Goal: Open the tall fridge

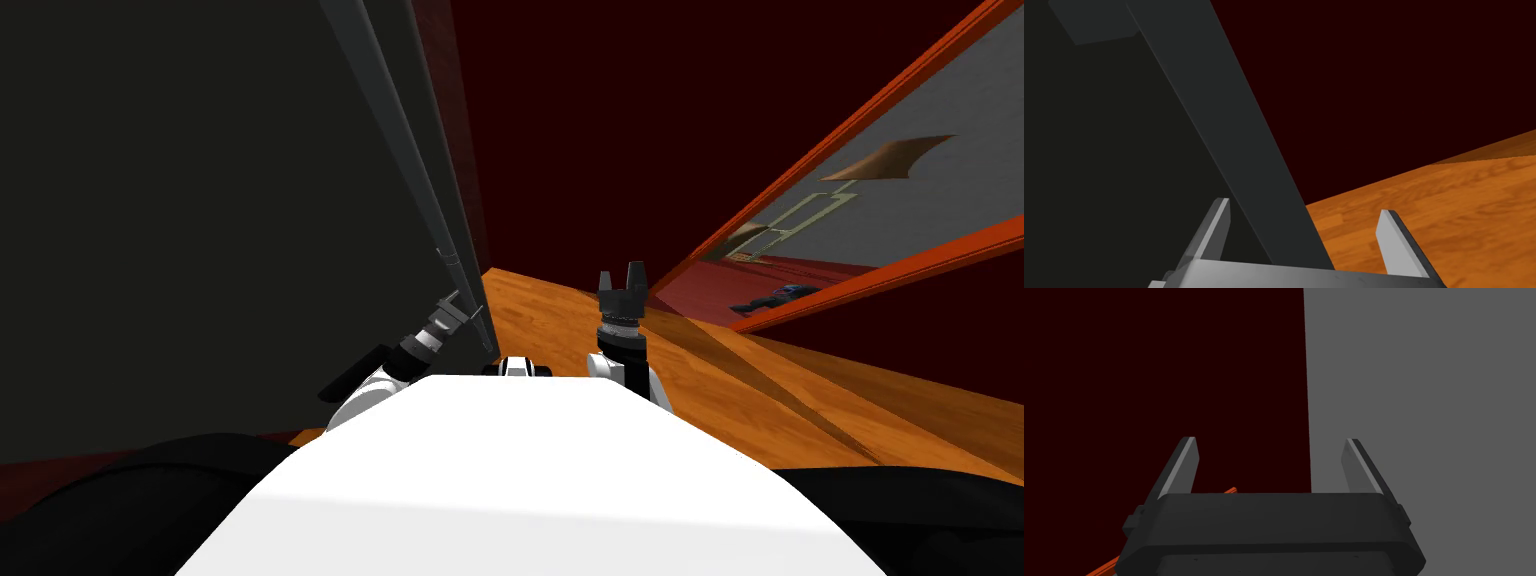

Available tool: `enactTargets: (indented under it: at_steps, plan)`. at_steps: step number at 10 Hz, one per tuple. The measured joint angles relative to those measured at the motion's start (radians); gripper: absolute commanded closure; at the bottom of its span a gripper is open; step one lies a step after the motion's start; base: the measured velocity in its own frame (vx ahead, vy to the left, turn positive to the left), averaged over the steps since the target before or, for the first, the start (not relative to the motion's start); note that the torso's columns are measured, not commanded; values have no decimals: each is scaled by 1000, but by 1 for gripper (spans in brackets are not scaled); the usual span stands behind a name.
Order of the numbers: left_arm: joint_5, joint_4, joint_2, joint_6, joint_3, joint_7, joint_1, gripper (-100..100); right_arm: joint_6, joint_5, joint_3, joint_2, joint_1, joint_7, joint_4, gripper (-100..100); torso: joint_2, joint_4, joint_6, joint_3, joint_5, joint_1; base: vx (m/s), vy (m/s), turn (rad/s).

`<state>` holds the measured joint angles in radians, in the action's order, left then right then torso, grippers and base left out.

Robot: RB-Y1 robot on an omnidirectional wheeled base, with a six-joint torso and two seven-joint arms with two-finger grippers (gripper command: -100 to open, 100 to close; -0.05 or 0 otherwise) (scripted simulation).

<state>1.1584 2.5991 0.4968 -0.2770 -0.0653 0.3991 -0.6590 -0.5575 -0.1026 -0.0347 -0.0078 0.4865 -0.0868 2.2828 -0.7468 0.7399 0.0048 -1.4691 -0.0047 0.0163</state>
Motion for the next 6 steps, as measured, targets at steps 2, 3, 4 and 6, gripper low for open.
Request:
enactTargets:
  at_steps: [2, 3, 4, 6]
  plan:
    - [2, -7, 29, 4, -15, 12, 16, 100, 0, 0, 0, 0, 0, 0, 0, 0, 1, -1, -1, -1, 0, 0, -126, -15, -65]
    - [4, -10, 30, 12, -11, 11, 16, 100, 0, 0, 0, 0, 1, 0, 0, 0, 2, 0, -2, -1, 0, -1, -150, 53, -132]
    - [14, -20, 40, 22, -20, 4, 31, 100, 0, 0, 0, 0, 0, 0, 0, 0, -1, -1, 3, 0, 1, -3, -200, 44, -220]
    - [20, -19, 46, 16, -26, 2, 46, 100, 0, 0, 0, 0, 0, 0, 0, 0, -3, 0, 0, 1, 0, 0, -240, 24, -131]
